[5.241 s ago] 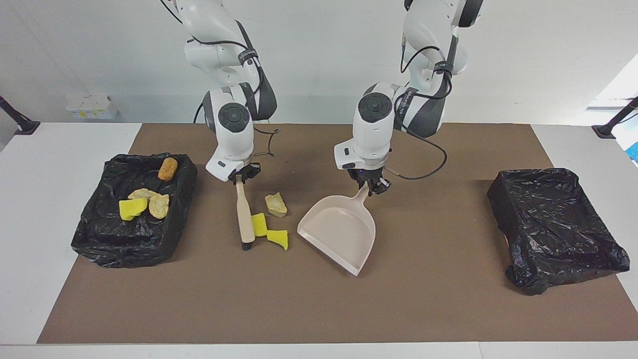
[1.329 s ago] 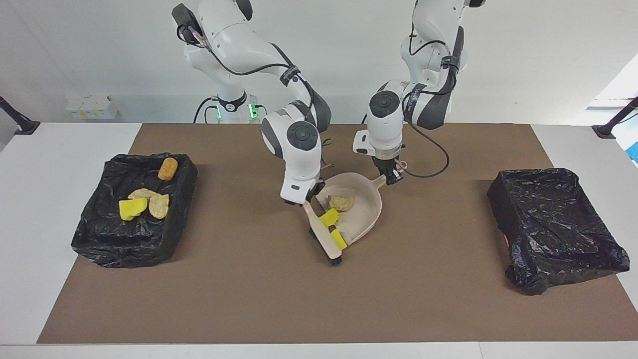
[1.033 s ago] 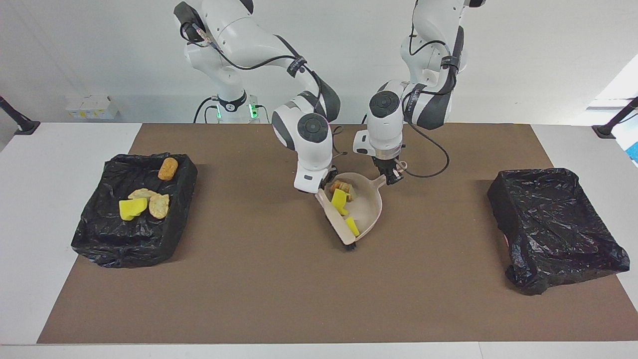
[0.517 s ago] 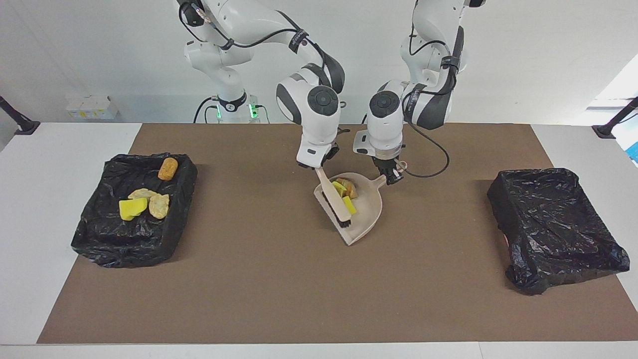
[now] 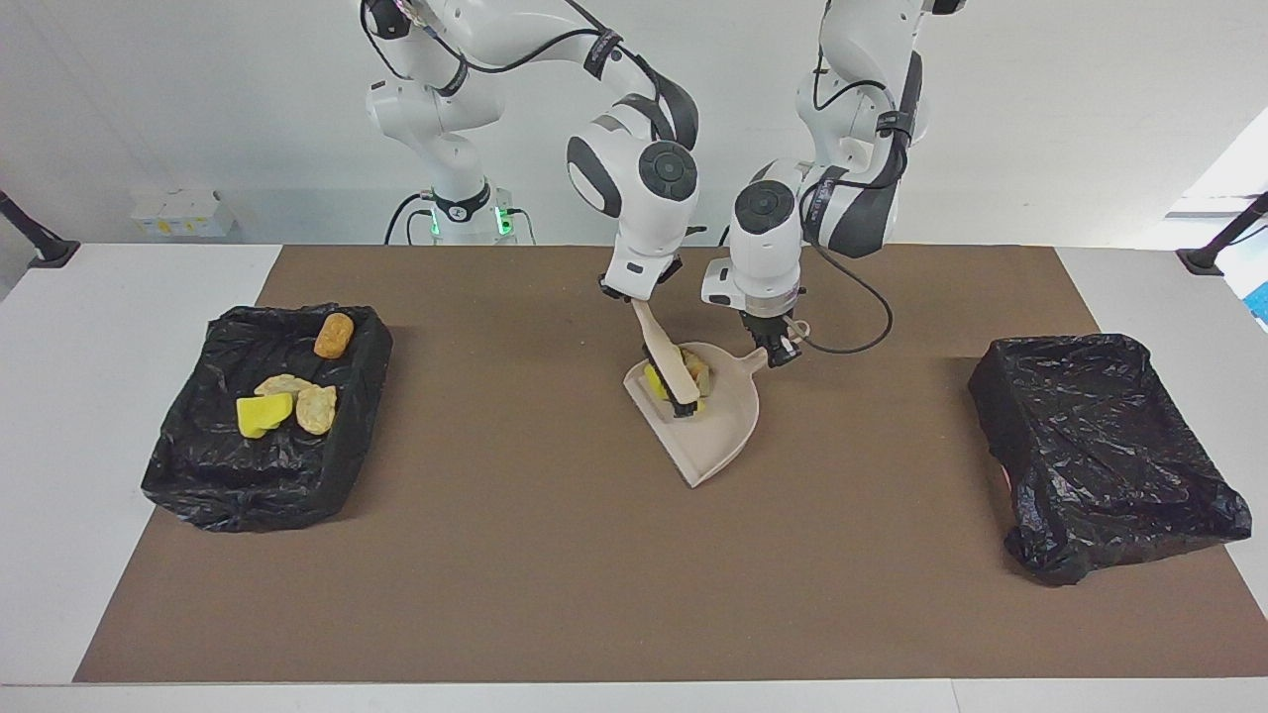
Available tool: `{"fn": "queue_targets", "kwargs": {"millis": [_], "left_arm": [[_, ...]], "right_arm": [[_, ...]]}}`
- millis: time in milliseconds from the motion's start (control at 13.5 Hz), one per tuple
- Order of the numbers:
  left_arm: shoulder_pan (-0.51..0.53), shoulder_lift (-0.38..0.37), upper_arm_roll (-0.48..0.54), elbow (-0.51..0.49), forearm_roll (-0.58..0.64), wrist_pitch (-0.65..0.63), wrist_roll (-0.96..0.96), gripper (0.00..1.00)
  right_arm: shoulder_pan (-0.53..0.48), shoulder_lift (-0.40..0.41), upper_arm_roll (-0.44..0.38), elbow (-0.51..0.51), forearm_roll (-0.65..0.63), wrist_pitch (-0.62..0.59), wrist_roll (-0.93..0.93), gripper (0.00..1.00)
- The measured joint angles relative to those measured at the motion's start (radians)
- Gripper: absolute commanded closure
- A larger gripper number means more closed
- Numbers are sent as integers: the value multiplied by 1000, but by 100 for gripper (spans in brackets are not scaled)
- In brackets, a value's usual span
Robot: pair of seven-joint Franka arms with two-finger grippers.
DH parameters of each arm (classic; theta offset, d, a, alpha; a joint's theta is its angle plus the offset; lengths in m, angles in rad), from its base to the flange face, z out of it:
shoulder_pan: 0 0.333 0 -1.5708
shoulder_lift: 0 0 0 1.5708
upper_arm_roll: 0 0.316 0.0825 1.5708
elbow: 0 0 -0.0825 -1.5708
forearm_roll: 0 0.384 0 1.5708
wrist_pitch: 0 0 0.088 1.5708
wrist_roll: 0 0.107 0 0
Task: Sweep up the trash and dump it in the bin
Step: 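Brush the remaining scraps into the dustpan with the right gripper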
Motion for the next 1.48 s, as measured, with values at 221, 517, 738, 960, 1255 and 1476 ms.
{"fn": "queue_targets", "kwargs": {"millis": [221,517,738,960,1255,1476], "left_arm": [[0,0,0,0,0,0,1,100],[0,0,0,0,0,0,2,100],[0,0,0,0,0,0,2,100],[0,0,0,0,0,0,3,100],[0,0,0,0,0,0,5,100],[0,0,1,0,0,20,90,100]], "right_arm": [[-35,-47,0,0,80,-45,-3,100],[-80,-71,0,1,176,-46,-10,100],[-82,-71,0,1,244,9,-8,100],[-71,-71,1,-7,276,93,13,100],[-62,-71,2,-20,287,132,38,100],[-78,-83,-4,-18,287,77,38,100]]}}
